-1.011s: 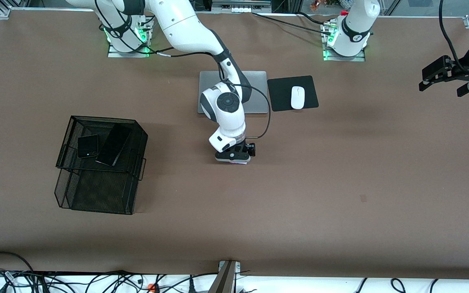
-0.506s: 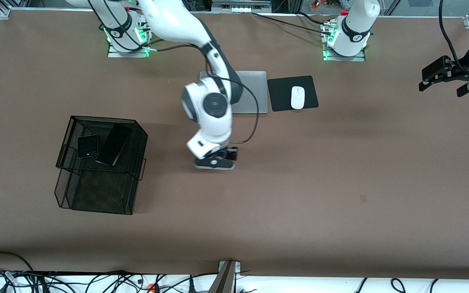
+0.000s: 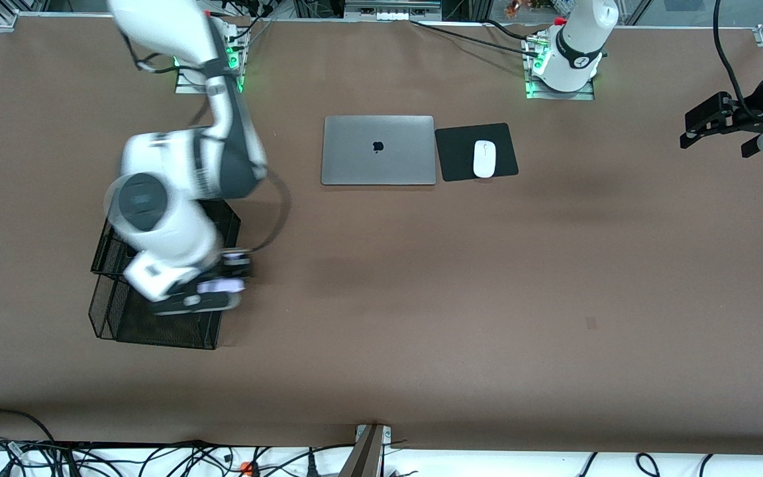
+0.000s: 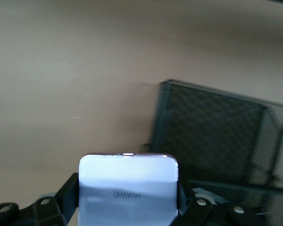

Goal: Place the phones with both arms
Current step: 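Carry the white phone into the basket with the right gripper and release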

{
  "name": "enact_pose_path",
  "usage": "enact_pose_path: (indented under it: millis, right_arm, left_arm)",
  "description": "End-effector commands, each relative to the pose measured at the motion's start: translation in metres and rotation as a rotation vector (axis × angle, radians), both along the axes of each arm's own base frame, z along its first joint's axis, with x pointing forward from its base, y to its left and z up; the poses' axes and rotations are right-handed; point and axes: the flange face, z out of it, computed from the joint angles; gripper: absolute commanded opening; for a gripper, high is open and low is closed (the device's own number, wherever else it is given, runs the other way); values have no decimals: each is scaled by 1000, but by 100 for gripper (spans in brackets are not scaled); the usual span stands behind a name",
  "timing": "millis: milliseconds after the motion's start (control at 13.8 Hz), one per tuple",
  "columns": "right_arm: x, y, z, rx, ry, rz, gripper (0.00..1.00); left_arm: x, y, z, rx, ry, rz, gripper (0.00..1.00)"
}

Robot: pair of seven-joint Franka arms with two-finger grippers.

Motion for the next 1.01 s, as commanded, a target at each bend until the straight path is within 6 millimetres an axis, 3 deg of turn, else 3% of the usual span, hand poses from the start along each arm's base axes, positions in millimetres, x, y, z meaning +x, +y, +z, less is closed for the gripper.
enact_pose_path:
  millis: [0, 217, 578, 795, 867, 939]
  right_arm:
    - [22, -80, -25, 9, 4, 56, 0]
    - [44, -141, -61, -42, -72, 90, 0]
    - [48, -140, -117, 45, -72, 12, 0]
    - [40, -147, -133, 79, -40, -17, 0]
    - [39, -148, -135, 80, -37, -21, 25]
    - [37, -148, -140, 82, -28, -30, 76]
  left_arm:
    - [-3, 1, 3, 8, 6, -8, 100]
    - [-3, 1, 2, 8, 11, -8, 100]
    - [-5, 3, 2, 8, 18, -6, 100]
    - [-5, 5, 2, 8, 23, -2, 100]
    - [-5, 6, 2, 8, 23, 0, 100]
    - [-5, 6, 2, 8, 23, 0, 100]
